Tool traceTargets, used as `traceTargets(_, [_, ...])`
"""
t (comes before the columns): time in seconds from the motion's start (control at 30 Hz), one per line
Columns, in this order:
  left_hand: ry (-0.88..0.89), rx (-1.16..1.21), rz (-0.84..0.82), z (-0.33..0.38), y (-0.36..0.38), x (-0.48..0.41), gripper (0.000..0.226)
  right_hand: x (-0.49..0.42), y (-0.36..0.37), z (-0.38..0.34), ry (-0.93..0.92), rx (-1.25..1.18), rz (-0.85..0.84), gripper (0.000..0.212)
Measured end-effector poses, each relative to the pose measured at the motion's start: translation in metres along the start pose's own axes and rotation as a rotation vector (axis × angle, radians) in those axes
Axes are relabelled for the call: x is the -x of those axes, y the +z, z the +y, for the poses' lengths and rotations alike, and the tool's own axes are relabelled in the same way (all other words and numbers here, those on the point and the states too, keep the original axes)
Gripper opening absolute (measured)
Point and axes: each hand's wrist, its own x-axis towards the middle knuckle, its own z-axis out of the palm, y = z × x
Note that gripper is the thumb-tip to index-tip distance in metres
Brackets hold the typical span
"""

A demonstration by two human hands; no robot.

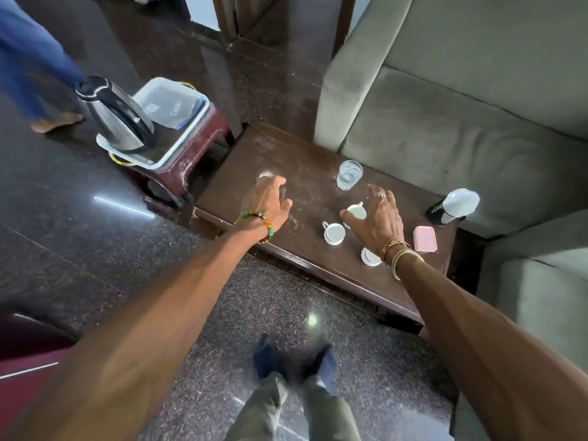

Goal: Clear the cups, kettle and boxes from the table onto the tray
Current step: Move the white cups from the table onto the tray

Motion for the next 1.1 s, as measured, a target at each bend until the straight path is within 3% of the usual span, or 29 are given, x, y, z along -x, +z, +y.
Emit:
traceTargets(0.4, [-0.147,0.047,-0.160,0.006,0.102,-0.019,0.049,-0.044,0.064,0.079,0.083,0.073,-0.263,0.083])
traceTargets(0.7, [-0.155,0.054,-0.197,0.007,0.151,-0.051,0.051,-0.084,0.084,0.109,0.117,0.075,-0.290,0.086])
traceTargets(1.1, [-0.264,0.209,-0.451,-0.018,0.269,-0.073,0.057,-0.103,0.179,0.148,0.243,0.035,-0.394,0.088])
